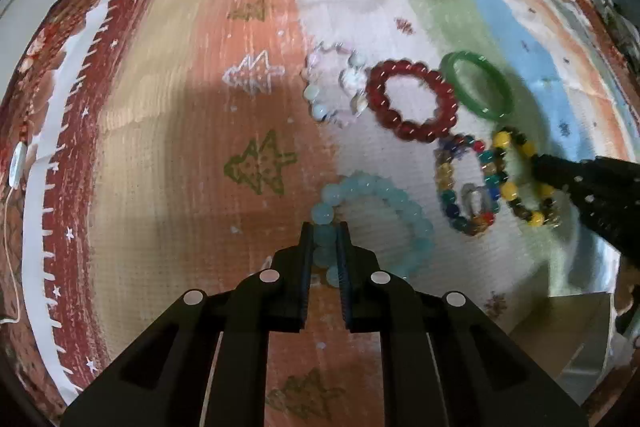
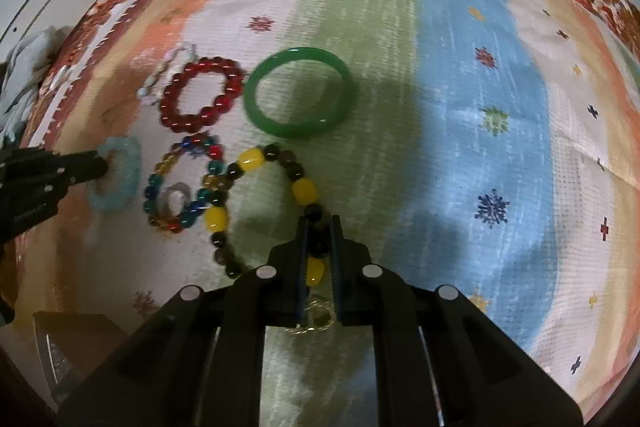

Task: Organize jewelry
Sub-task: 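Grasp the light blue bead bracelet with the left gripper while the right grasps the black-yellow bracelet, then carry both bracelets over the silver tin and open both grippers to drop them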

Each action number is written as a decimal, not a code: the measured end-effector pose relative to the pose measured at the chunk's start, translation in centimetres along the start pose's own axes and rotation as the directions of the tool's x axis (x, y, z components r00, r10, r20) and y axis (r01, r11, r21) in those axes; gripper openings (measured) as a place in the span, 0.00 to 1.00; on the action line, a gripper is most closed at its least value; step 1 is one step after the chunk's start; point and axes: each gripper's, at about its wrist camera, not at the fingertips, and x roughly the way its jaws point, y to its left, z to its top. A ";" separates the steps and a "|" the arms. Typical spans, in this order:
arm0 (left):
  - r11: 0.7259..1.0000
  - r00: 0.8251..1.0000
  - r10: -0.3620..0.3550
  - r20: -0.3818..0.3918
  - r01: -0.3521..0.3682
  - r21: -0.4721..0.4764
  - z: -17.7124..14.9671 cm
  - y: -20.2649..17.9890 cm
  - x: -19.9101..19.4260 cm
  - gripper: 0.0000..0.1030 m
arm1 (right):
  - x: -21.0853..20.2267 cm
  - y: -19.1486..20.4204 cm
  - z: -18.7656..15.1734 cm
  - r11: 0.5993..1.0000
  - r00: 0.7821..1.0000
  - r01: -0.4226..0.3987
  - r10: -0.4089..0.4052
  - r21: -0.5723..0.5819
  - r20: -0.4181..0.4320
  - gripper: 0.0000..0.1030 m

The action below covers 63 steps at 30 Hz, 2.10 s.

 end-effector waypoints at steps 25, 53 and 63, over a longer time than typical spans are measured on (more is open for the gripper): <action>0.997 0.978 -0.070 0.196 0.064 0.039 -0.5 -2.5 -7.0 0.11 | -8.5 3.4 -0.8 0.997 0.981 -0.020 0.033 -0.072 0.192 0.11; 0.985 0.915 -0.164 0.369 0.130 0.117 -6.4 -6.0 -15.4 0.11 | -18.7 7.8 -5.0 0.987 0.922 -0.048 0.102 -0.152 0.373 0.11; 0.972 0.899 -0.215 0.382 0.161 0.169 -9.8 -7.6 -16.7 0.11 | -20.1 9.0 -8.5 0.980 0.916 -0.098 0.157 -0.173 0.370 0.11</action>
